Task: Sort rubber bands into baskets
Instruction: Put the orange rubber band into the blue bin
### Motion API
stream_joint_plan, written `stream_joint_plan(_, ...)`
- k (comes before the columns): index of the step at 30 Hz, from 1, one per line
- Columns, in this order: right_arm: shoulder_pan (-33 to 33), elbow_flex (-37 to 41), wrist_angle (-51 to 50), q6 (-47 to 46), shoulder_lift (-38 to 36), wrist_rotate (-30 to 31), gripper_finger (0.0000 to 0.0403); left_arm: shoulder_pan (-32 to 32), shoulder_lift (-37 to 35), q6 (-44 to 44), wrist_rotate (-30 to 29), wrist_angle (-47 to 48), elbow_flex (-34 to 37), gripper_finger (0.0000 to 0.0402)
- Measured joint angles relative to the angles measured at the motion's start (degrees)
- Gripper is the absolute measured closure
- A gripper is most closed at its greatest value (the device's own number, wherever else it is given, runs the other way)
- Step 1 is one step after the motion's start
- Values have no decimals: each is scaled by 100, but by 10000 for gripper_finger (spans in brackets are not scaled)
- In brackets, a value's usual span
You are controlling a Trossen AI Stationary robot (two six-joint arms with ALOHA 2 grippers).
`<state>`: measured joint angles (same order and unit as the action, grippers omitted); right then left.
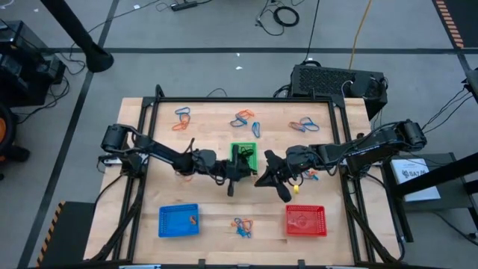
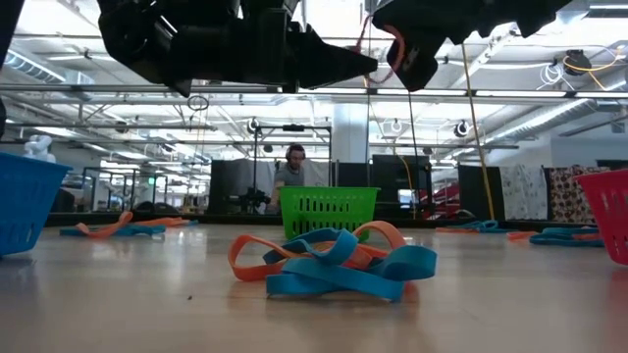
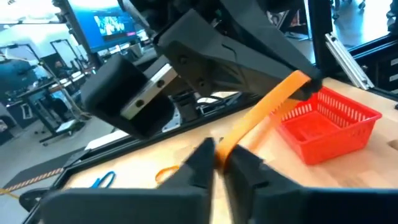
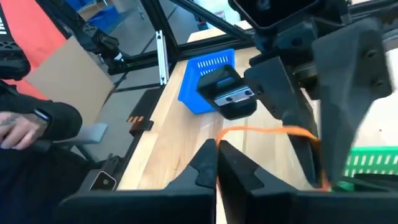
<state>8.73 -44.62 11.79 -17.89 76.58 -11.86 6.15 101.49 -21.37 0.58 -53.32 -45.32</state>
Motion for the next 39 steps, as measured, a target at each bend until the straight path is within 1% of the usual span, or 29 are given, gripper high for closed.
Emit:
stream_joint_plan(1, 0, 0, -2, 68, 0, 0, 402, 0, 0, -1, -4, 0, 0, 390)
stream_joint_plan(6, 0, 0, -2, 570, 0, 44, 395, 0, 0, -1, -30, -4, 0, 396)
stream_joint_plan(12, -4, 0, -109, 1021, 0, 930, 348, 35, -26, -3, -120, 63, 2, 397)
stream_joint_plan(14, -2, 0, -213, 1288, 0, 1242, 329, 85, -150, -1, -372, 394, 2, 397)
stream_joint_plan(16, 2, 0, -413, 1577, 0, 1617, 310, 161, -350, 26, -808, 925, 2, 398)
stream_joint_plan(19, -2, 0, -721, 1823, 2, 2108, 289, 346, -765, 450, -1475, 1891, 7, 398)
stream_joint_plan(22, -3, 0, -907, 1712, 2, 2396, 277, 602, -1278, 1149, -1816, 2926, 7, 399)
stream_joint_plan(24, -2, 0, -1081, 1547, 2, 2420, 274, 802, -1634, 1796, -1885, 3694, 4, 399)
stream_joint_plan(28, 0, 0, -1609, 1186, 4, 2415, 273, 1200, -2303, 3496, -1886, 5271, 4, 399)
stream_joint_plan(29, 0, 0, -1711, 1111, 17, 2415, 273, 1310, -2447, 3986, -1825, 5630, 4, 399)
stream_joint_plan(31, 0, 2, -1857, 1082, 22, 2420, 273, 1522, -2677, 4898, -1501, 6290, 4, 399)
stream_joint_plan(34, 0, 2, -1950, 1042, 22, 2425, 273, 1895, -2851, 6275, -1039, 7111, 4, 399)
stream_joint_plan(36, 0, 2, -1986, 992, 22, 2391, 273, 2170, -2847, 7084, -836, 7478, 4, 400)
stream_joint_plan(39, 0, 2, -2002, 970, 22, 2389, 273, 2552, -2815, 7998, -589, 7844, 4, 400)
